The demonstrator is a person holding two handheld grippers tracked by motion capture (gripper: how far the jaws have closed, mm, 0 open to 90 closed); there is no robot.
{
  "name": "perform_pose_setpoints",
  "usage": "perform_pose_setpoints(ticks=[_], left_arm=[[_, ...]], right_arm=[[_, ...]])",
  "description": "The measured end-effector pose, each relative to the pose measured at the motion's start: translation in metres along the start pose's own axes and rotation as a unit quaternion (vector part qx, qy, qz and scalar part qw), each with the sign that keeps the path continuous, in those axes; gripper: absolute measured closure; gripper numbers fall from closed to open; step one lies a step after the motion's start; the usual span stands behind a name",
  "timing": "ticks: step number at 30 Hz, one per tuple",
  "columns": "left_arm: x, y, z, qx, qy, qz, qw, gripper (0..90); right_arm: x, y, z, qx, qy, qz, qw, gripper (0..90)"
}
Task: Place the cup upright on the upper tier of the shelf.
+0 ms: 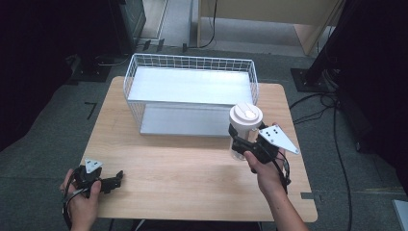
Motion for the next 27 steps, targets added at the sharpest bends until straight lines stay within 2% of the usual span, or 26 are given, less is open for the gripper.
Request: perform_pose_setpoints(ticks=[13,21,27], left_arm=[[0.000,0.000,0.000,0.000,0.000,0.001,1.0000,0.0],[0.000,0.000,0.000,-0.001,0.001,0.002,1.0000,0.0],[0.000,0.000,0.000,-0.002,0.002,0.003,1.0000,0.0]], right_arm=[[0.012,-0.046,-0.023,-0.032,-0.001,0.005,0.9995,14.8],[0.015,-0.073,-0.043,-0.054,0.013,0.017,0.9983,14.9],[0.014,-0.087,-0.059,-0.061,0.024,0.013,0.9977,14.9]])
Point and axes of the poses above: each handheld gripper's, and its own axes: z roughly backward along the jaws, y roughly out of its underside, x roughly to its left, the point moved 10 cm from there along -z, roughly forward along the jaws, and after that the axes turned 15 degrees about z, right-handed, at the moved point
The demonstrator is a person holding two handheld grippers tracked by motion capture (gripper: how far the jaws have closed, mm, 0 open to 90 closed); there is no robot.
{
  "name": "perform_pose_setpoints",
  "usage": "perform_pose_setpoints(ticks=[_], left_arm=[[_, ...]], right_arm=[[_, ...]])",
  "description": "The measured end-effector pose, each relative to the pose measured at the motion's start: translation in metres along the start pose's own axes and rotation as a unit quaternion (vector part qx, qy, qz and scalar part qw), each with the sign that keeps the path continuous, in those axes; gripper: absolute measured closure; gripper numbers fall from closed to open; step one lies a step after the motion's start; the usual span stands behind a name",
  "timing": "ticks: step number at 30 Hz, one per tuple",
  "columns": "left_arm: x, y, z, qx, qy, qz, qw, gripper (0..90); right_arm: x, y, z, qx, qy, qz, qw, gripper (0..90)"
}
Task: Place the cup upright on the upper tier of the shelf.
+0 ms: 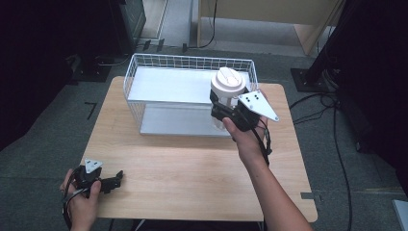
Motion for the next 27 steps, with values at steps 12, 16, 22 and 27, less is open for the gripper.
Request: perform_pose_setpoints(ticks=[12,16,22,27], left_arm=[[0.000,0.000,0.000,-0.001,0.001,0.001,1.0000,0.0],[0.000,0.000,0.000,-0.001,0.001,0.001,1.0000,0.0],[0.000,0.000,0.000,-0.001,0.001,0.001,1.0000,0.0],[0.000,0.000,0.000,-0.001,0.000,0.000,1.0000,0.0]], right_arm=[[-0.002,-0.008,-0.032,0.012,0.011,-0.002,0.9999,14.9],[-0.004,-0.016,-0.035,0.004,0.013,-0.003,0.9999,14.9],[-0.006,-0.021,-0.043,0.006,0.016,0.000,0.9999,14.9],[-0.008,-0.027,-0.048,-0.002,0.022,0.002,0.9998,15.0]])
Point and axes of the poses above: each handheld gripper's, and its own axes: z roughly backward along the jaws, y roughly out of its underside, x roughly to its left, the point moved 10 cm from there along -z, roughly forward along the jaws, and after that the axes turned 15 degrees about z, right-handed, at the moved point
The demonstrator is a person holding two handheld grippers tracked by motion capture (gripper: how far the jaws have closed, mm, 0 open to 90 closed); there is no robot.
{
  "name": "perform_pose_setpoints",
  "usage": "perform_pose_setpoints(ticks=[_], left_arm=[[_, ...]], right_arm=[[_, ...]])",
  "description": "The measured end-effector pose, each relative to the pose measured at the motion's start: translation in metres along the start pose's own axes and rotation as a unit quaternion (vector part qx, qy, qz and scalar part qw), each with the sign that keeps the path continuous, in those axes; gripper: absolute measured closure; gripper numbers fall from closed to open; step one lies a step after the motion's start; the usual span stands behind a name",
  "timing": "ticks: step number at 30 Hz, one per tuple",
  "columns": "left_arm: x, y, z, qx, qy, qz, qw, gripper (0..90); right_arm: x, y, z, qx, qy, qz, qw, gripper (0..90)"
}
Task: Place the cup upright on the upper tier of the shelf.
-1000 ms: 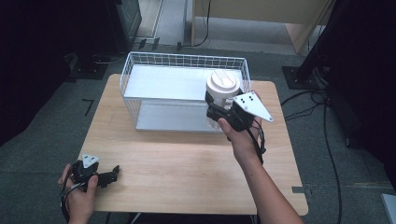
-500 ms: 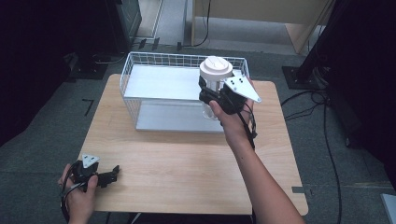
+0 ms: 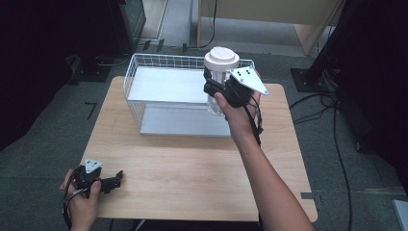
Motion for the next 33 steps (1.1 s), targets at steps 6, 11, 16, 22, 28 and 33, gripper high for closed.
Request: perform_pose_setpoints(ticks=[6,11,16,22,28,33], left_arm=[[0.000,0.000,0.000,0.000,0.000,0.000,1.0000,0.0],[0.000,0.000,0.000,0.000,0.002,0.001,1.0000,0.0],[0.000,0.000,0.000,0.000,0.002,0.001,1.0000,0.0],[0.000,0.000,0.001,0.001,0.003,0.003,1.0000,0.0],[0.000,0.000,0.001,0.002,0.004,0.003,1.0000,0.0],[0.000,0.000,0.000,0.001,0.003,0.002,1.0000,0.0]], right_arm=[[-0.007,0.003,-0.013,0.008,0.009,0.001,0.9999,15.0],[-0.017,0.005,-0.027,0.011,0.016,-0.006,0.9998,15.1],[-0.027,0.007,-0.043,0.014,0.029,-0.005,0.9995,15.1],[-0.035,0.009,-0.059,0.013,0.042,-0.003,0.9990,15.1],[-0.034,0.010,-0.064,0.009,0.046,0.013,0.9988,15.1],[-0.034,0.009,-0.062,0.012,0.042,0.017,0.9989,14.7]])
Point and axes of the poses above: each handheld gripper's, and its own axes: z roughly backward along the jaws, y roughly out of its underside, x roughly to its left, the point moved 10 cm from there along -z, roughly forward along the jaws, and after that the axes turned 15 degrees about z, right-handed, at the moved point
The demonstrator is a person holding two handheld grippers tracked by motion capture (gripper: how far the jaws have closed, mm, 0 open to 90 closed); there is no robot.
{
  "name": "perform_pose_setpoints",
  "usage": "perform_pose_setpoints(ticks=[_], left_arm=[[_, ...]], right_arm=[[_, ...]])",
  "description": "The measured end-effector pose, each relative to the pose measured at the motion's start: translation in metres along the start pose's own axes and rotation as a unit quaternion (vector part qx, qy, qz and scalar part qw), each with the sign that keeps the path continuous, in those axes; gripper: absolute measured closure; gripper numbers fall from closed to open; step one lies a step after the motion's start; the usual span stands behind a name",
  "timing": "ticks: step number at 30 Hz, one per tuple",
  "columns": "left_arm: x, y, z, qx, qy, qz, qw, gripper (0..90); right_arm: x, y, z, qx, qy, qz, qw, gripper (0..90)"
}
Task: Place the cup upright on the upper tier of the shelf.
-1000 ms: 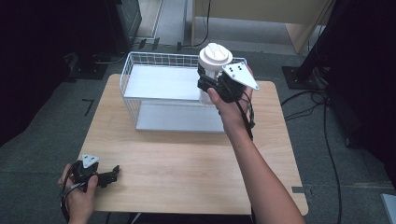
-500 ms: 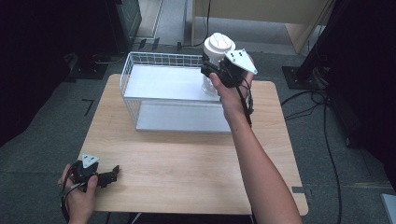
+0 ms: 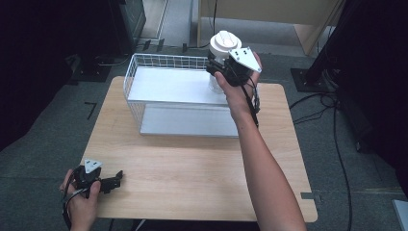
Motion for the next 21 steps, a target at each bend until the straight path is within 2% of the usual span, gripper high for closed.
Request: perform_pose_setpoints(ticks=[3,7,13,21], left_arm=[[0.000,0.000,0.000,0.000,0.000,-0.001,1.0000,0.0],[0.000,0.000,0.000,-0.001,-0.002,-0.001,1.0000,0.0],[0.000,0.000,0.000,0.000,-0.002,-0.002,1.0000,0.0],[0.000,0.000,0.000,0.001,-0.004,-0.003,1.0000,0.0]], right_arm=[[0.001,0.000,0.003,0.008,-0.009,0.000,0.9999,6.4],[0.001,0.000,0.009,0.012,-0.028,-0.007,0.9995,0.1],[0.003,0.008,0.021,0.017,-0.036,0.005,0.9992,0.0],[0.000,0.024,0.039,0.017,-0.041,0.008,0.9990,0.0]])
Point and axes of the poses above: each handheld gripper's, and its own axes: z roughly backward along the jaws, y roughly out of its underside, x roughly to its left, the point moved 10 cm from there along -z, roughly forward along the jaws, and after that the axes turned 15 degrees about z, right-handed, at the moved point
